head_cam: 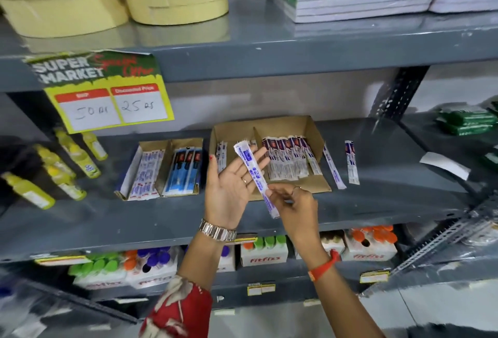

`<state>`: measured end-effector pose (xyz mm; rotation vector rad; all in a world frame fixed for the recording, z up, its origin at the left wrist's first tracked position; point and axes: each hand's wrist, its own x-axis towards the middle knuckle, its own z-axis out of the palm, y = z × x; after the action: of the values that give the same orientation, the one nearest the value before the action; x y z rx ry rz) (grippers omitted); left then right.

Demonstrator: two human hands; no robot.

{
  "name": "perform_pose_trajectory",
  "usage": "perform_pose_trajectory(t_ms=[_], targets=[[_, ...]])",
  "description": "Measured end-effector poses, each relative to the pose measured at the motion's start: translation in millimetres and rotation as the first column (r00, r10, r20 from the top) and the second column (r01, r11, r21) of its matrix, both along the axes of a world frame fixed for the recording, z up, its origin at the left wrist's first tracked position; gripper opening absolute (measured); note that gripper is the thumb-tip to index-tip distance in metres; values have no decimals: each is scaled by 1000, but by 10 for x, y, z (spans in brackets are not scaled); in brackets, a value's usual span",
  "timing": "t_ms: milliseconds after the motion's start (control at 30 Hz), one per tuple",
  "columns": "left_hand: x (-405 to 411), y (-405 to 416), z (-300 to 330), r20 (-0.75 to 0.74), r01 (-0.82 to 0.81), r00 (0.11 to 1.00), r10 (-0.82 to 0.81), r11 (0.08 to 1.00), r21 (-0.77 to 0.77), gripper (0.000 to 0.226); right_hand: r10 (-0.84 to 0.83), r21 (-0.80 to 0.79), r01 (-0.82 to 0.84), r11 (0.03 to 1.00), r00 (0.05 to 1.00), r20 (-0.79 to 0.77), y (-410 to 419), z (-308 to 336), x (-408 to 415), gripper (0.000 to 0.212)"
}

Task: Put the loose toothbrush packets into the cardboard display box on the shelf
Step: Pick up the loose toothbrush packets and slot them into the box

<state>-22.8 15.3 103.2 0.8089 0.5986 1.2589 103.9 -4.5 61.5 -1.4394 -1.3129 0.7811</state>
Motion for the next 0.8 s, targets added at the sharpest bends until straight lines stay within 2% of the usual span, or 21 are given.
perform_pose_trajectory(t_ms=[300,367,433,500,567,633,700,800], targets=[[-111,-19,-2,45,-14,999,14,1000,7,67,28,9,-28,1000,999,-24,-4,4,-134,16],[-150,13,-27,-47,-101,994,100,995,-14,64,26,-1,-26,1000,999,-43,28,-8,-176,15],[-214,62,-131,-258,-231,941,219,973,-19,57,20,-34,-23,999,997,-79,86,-17,-225,15],[-268,41,-294,-492,-287,830,261,958,22,54,19,-79,-24,997,997,-72,165,-12,-276,15],[-336,-46,-550,-667,-281,685,293,951,130,59,16,-124,-20,992,999,-34,249,0,-332,15],[-423,-103,-804,-815,-209,440,376,926,315,55,-10,-157,7,988,1000,-23,356,24,-390,14],[-545,-94,-1032,-879,-63,169,446,895,441,58,-39,-151,43,988,999,29,492,29,-453,14],[-705,-75,-1273,-907,104,-87,412,909,403,69,-55,-143,71,987,992,111,712,18,-559,12]])
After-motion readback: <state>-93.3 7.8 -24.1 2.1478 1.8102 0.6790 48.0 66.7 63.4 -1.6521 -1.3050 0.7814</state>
